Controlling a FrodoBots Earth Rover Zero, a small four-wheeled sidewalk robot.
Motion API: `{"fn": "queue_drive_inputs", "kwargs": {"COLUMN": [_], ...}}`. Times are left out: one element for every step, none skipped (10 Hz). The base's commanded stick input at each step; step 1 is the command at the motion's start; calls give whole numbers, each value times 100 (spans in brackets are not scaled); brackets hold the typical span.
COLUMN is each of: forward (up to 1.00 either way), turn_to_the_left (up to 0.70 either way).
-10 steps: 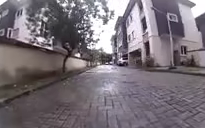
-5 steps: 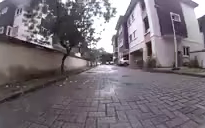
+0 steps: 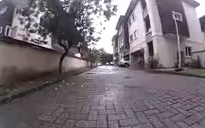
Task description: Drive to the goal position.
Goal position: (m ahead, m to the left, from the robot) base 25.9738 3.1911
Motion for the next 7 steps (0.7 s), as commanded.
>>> {"fn": "queue_drive_inputs", "kwargs": {"forward": [70,70,70,70,70,70,70], "turn_to_the_left": [0,0,0,0,0,0,0]}}
